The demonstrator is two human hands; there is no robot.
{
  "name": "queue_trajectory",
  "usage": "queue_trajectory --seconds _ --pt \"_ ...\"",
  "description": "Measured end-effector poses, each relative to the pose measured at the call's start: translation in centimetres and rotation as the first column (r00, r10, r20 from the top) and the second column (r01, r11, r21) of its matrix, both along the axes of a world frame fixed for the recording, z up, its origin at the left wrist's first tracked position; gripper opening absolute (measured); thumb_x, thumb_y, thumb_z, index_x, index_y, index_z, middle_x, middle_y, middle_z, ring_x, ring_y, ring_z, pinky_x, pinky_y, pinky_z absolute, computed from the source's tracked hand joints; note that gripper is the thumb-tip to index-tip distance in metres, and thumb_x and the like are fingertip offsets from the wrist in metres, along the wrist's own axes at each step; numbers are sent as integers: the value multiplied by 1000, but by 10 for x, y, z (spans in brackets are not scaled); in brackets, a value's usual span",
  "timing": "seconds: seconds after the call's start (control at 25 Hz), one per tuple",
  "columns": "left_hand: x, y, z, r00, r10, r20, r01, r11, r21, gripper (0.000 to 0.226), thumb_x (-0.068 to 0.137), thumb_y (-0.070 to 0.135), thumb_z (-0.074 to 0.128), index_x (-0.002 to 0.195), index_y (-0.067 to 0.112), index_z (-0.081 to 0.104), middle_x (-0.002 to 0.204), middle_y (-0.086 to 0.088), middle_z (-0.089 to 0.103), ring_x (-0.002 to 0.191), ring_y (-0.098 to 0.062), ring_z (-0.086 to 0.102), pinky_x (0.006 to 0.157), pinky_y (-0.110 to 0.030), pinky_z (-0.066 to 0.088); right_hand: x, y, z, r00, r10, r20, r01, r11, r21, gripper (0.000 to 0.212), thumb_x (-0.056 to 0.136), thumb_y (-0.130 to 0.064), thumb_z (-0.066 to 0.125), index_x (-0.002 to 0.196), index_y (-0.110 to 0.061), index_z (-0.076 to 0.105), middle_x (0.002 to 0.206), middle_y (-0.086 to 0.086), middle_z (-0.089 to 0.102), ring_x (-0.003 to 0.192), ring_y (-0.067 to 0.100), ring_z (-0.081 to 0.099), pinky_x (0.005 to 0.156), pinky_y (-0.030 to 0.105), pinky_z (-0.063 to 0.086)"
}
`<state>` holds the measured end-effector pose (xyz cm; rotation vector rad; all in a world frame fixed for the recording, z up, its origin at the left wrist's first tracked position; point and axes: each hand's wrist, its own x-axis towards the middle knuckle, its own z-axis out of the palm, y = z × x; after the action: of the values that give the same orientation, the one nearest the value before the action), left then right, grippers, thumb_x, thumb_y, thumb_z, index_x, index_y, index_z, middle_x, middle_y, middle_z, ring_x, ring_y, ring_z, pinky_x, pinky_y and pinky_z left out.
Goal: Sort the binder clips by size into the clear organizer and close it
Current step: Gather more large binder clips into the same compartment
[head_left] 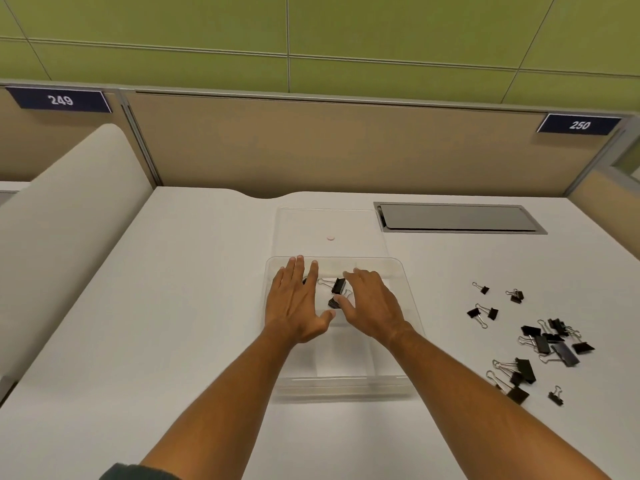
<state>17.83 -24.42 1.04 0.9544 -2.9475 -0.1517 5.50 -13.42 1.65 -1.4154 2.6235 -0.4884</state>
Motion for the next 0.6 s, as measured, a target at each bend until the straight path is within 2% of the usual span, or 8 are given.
queue_trajectory --seconds 0.2,0.32,0.6 --pt "-9 14 6 999 -43 -16 42 999 -13 94 87 71 32 153 21 -11 160 -12 -16 148 -28 -15 118 -42 -8 -2 26 0 995 -74 -63 76 997 29 70 92 -55 43 150 -21 22 159 7 18 147 25 16 118 37 17" --pt "-17 27 9 996 -80 -45 80 997 -16 94 87 70 33 153 20 -11 161 -12 -15 148 -28 -14 119 -42 -7 -5 46 0 988 -124 -96 129 990 52 76 91 -61 39 152 -21 16 161 8 10 148 26 11 118 37 12" --pt "-46 67 10 981 -185 -58 184 983 -14 92 88 68 29 152 20 -15 160 -12 -18 148 -28 -16 119 -44 -7 -21 105 3 957 -248 -151 259 964 59 79 91 -61 36 152 -17 12 160 14 9 148 29 10 119 42 9"
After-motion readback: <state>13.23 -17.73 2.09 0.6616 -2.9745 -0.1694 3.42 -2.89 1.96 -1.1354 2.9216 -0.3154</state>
